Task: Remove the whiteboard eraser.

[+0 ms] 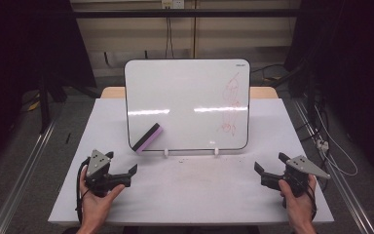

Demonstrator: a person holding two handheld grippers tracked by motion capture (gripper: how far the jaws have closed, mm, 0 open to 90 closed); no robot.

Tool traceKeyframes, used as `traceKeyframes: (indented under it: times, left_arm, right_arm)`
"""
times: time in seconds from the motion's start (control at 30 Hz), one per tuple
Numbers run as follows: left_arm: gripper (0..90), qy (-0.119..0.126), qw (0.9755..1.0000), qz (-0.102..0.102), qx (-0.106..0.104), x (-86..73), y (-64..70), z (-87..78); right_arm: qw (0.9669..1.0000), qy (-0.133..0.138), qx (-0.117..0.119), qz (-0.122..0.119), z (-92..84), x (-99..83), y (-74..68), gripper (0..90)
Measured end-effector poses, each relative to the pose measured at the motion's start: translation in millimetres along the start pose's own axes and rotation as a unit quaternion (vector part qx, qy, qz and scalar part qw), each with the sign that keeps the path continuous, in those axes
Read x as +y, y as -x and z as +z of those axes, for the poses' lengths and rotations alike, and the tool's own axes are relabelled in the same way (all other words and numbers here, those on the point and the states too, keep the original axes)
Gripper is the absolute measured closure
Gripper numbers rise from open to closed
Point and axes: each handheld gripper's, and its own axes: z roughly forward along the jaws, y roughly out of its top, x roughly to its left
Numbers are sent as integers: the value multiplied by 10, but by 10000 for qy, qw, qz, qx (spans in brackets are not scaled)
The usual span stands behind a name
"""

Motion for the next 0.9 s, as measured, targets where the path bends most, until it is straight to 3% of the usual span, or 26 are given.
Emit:
traceKeyframes:
  times: [0.5,0.8,0.9]
  left_arm:
    - [54,-41,9999,142,-67,36,65,31]
    - [65,-49,9991,418,-14,162,70,80]
    - [83,-120,9982,572,-152,235,78,139]
  right_arm:
    - [10000,-37,42,34,16,-3,13,36]
    - [9999,-78,118,42,41,4,37,36]
    - [9999,-93,83,86,41,-3,62,35]
